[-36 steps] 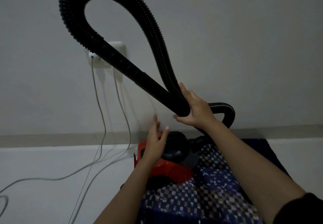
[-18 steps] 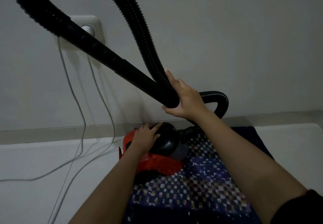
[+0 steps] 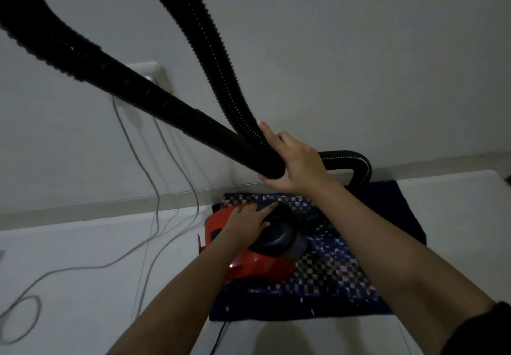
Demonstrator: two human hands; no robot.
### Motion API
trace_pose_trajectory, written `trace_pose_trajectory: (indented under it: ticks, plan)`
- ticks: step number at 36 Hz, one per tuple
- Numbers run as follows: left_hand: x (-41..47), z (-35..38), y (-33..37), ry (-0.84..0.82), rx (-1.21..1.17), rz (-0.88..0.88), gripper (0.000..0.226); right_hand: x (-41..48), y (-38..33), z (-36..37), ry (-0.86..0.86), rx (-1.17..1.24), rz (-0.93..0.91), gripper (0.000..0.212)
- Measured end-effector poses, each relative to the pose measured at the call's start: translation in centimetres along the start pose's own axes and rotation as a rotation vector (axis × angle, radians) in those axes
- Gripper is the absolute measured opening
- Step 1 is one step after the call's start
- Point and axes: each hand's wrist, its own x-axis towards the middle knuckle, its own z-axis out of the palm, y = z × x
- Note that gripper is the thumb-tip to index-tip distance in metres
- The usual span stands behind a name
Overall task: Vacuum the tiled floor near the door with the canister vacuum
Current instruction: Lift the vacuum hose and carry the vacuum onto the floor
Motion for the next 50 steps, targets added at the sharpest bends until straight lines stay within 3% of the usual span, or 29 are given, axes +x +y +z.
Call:
trace_pose_trajectory:
  ticks: [13,16,21,27,39,50]
  plan:
    - [-16.5,-20.2,4.1,-0.169,-0.148,0.028,0.058,7.3,-12.7,-22.7,-0.009,0.12,0.217,0.105]
    - [-20.6,-25.3,4.9,-0.128,-0.114,0.085,0.058,8.9,-16.6,-28.4,0.047,0.06,0.26,0.107]
    - [-20.7,-27.5,5.4,-0.09,-0.159,0.095,0.057,10.3,-17.5,-30.3,0.056,0.024,0.236,0.101]
    - [-26.6,-33.0,6.3,-0.024,-0.082,0.198,0.057,8.9,-23.2,-37.8,0.144,-0.078,0.268,0.098]
    - [-38.6,-30.7,8.3,0.031,-0.016,0.368,0.059,-2.3,-35.7,-43.7,0.242,-0.197,0.402,0.102]
    - [-54.1,-24.5,11.4,-0.091,0.015,0.541,0.058,-16.0,-49.3,-46.4,0.331,-0.191,0.608,0.107]
